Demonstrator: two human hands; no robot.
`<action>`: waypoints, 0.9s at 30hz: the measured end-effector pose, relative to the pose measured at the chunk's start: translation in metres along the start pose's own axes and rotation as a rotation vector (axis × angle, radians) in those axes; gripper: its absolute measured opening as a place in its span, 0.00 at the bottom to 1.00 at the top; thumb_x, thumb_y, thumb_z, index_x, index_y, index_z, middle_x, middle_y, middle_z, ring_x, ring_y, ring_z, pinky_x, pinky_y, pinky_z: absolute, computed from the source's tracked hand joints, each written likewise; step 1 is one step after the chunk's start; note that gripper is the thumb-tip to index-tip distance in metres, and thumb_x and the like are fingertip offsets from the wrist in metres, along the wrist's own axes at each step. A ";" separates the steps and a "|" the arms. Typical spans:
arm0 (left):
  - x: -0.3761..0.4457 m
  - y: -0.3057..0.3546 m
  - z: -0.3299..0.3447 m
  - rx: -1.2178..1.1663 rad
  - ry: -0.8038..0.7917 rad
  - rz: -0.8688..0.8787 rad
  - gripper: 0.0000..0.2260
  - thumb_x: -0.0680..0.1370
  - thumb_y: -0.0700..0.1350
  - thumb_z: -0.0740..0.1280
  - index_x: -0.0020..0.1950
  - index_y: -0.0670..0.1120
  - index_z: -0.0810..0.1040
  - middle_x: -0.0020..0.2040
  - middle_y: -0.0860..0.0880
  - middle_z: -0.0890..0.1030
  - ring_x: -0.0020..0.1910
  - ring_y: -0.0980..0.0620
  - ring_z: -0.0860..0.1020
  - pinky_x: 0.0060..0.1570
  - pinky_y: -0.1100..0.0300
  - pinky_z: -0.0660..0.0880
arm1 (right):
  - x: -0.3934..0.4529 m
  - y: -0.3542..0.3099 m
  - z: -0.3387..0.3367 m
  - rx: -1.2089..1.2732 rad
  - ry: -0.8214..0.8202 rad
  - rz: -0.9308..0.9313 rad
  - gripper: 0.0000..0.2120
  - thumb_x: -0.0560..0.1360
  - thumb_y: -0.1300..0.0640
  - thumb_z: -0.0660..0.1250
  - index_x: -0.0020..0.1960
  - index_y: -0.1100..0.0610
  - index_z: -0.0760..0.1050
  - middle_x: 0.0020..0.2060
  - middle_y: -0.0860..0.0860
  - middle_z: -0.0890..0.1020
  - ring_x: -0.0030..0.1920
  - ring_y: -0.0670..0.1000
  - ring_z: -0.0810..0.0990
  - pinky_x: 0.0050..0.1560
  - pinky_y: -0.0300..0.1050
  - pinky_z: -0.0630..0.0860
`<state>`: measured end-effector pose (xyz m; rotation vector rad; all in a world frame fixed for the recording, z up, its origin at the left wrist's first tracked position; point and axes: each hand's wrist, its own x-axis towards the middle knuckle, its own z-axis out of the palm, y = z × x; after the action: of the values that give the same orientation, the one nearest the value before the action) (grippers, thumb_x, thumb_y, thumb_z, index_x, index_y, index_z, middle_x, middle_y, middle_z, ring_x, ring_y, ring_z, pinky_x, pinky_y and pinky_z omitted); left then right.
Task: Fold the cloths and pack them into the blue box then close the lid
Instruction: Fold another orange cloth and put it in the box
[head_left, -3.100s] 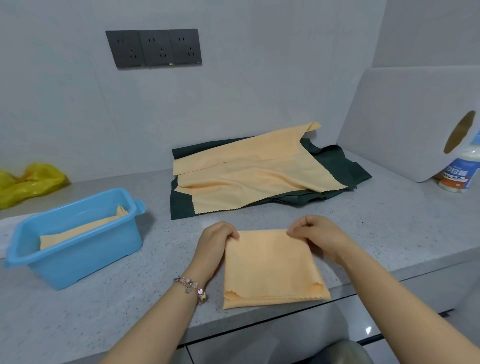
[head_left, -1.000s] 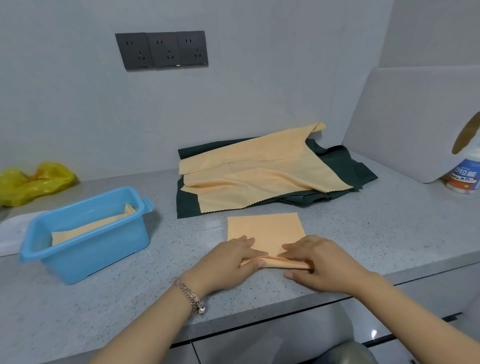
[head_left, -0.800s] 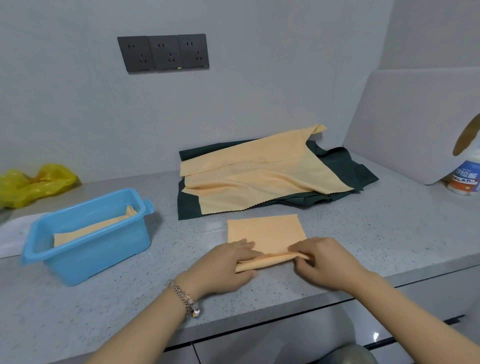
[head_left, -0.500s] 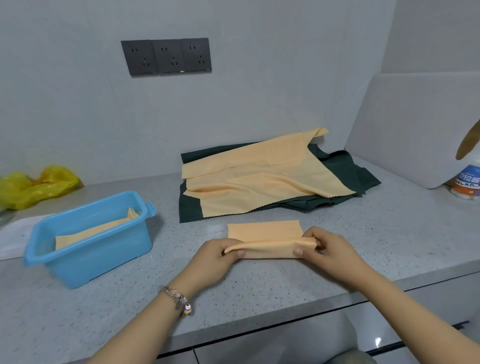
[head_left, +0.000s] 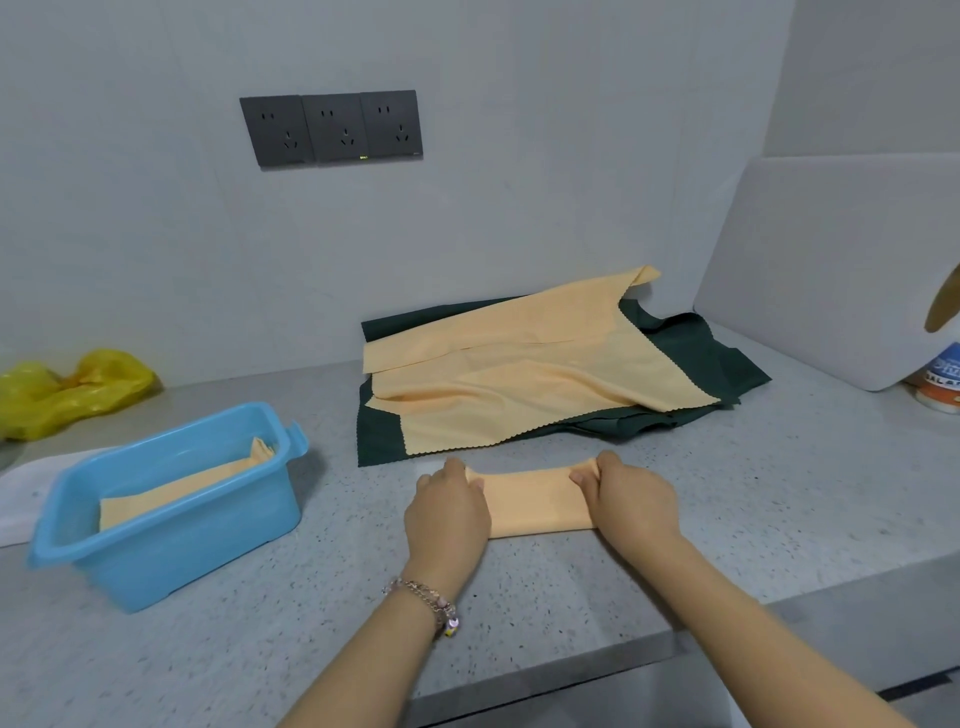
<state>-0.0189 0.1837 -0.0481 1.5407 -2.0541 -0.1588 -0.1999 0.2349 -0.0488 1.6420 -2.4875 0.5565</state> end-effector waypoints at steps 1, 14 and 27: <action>0.001 -0.001 0.003 0.036 -0.023 -0.005 0.09 0.82 0.49 0.54 0.55 0.46 0.70 0.46 0.51 0.76 0.48 0.52 0.71 0.36 0.58 0.65 | 0.002 -0.001 0.002 -0.036 -0.009 0.005 0.16 0.81 0.43 0.50 0.48 0.55 0.66 0.41 0.50 0.81 0.41 0.53 0.78 0.34 0.43 0.63; 0.010 -0.008 0.018 0.100 -0.056 -0.031 0.10 0.81 0.44 0.54 0.61 0.52 0.68 0.55 0.51 0.72 0.55 0.52 0.67 0.42 0.60 0.63 | 0.013 -0.009 0.014 -0.268 -0.052 0.094 0.19 0.80 0.41 0.48 0.57 0.55 0.67 0.46 0.49 0.80 0.42 0.50 0.78 0.30 0.40 0.61; 0.013 -0.018 0.015 -0.154 -0.061 -0.051 0.05 0.79 0.42 0.58 0.49 0.52 0.70 0.51 0.53 0.73 0.52 0.53 0.65 0.48 0.60 0.58 | 0.009 0.003 0.014 0.377 0.006 0.131 0.09 0.77 0.48 0.62 0.49 0.53 0.67 0.43 0.51 0.74 0.50 0.55 0.72 0.43 0.46 0.63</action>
<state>-0.0136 0.1630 -0.0631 1.5106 -1.9992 -0.3786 -0.2046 0.2230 -0.0597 1.5862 -2.6207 1.1030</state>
